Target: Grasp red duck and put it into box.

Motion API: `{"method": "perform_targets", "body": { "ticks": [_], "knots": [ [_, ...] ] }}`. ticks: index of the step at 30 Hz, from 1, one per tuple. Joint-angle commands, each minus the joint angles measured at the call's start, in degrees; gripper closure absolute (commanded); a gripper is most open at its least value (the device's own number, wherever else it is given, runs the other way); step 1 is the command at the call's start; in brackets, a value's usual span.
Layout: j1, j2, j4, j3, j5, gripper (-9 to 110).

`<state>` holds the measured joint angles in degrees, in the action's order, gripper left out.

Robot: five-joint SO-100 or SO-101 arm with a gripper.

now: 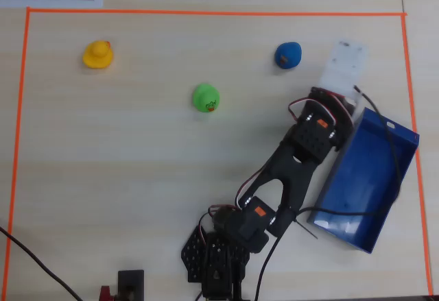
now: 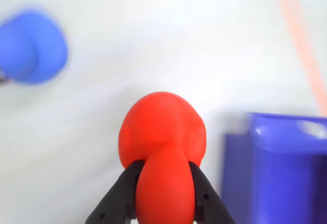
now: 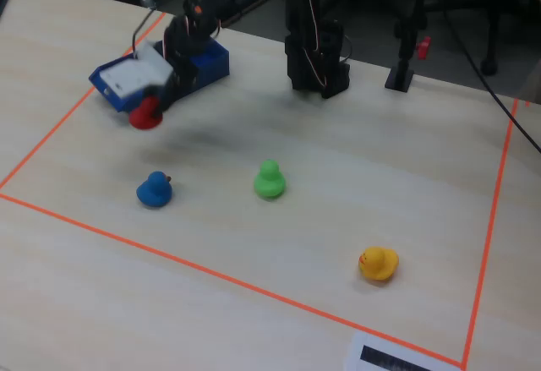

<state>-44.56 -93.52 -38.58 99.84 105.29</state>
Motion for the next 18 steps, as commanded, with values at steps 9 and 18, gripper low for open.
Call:
{"method": "perform_targets", "body": {
  "ticks": [9, 18],
  "knots": [
    [-17.9, -3.5, -3.2, -13.5, 2.6, 101],
    [-26.5, 4.5, -2.7, -10.9, 7.9, 101]
  ]
}}
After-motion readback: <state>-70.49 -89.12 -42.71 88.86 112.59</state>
